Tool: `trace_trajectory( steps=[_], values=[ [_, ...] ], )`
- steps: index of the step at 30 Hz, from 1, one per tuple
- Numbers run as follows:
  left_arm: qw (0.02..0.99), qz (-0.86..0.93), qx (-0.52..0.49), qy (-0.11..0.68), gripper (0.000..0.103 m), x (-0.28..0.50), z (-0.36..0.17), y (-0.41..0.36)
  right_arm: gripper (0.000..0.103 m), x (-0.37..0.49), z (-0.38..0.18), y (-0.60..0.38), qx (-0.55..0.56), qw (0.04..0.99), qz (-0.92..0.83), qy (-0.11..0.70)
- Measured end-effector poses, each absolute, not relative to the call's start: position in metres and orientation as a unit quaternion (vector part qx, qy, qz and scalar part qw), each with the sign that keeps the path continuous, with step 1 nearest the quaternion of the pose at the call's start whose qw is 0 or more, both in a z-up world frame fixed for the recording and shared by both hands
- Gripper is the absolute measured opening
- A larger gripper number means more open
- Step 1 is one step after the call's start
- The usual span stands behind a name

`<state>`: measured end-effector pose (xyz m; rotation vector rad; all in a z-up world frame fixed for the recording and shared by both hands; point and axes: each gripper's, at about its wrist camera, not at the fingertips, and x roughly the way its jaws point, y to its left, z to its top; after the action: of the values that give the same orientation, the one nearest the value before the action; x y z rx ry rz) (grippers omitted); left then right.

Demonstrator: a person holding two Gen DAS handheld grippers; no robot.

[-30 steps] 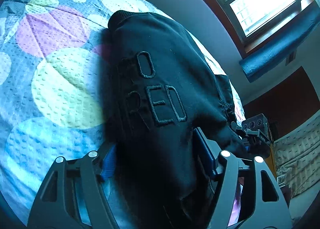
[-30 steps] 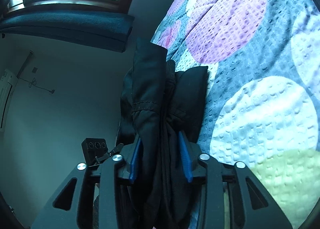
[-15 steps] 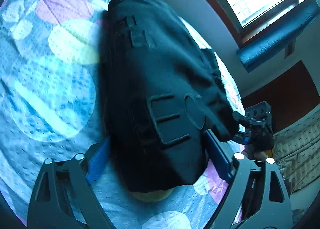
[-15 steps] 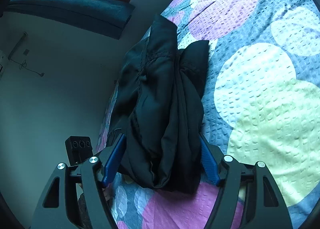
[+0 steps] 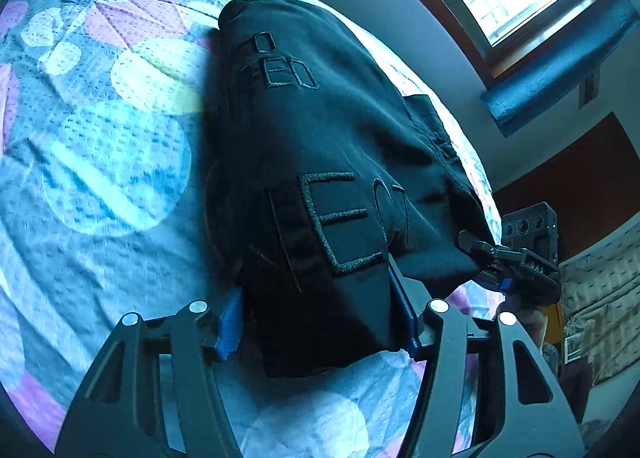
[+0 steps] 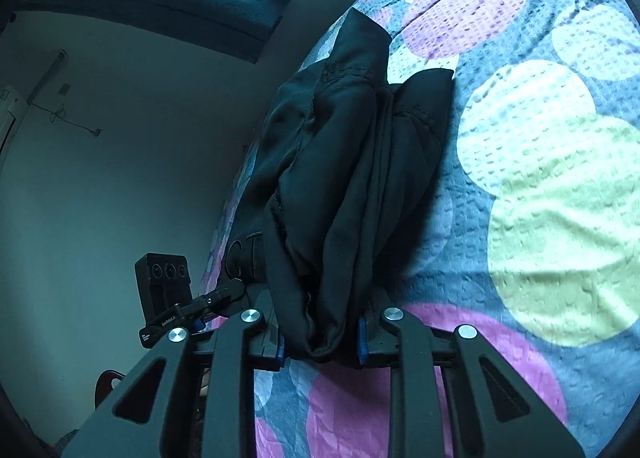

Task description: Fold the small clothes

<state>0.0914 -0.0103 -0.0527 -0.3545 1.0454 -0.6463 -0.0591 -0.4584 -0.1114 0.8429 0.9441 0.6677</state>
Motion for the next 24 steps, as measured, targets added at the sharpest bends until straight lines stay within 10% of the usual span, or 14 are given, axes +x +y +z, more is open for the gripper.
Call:
trace_trajectory(
  steps=[24],
  values=[
    [0.815,-0.31,-0.154,0.465,0.069,0.082,-0.064,-0.013,0.023,-0.064,-0.146,-0.476,0.42,0.737,0.325,0.418]
  ],
)
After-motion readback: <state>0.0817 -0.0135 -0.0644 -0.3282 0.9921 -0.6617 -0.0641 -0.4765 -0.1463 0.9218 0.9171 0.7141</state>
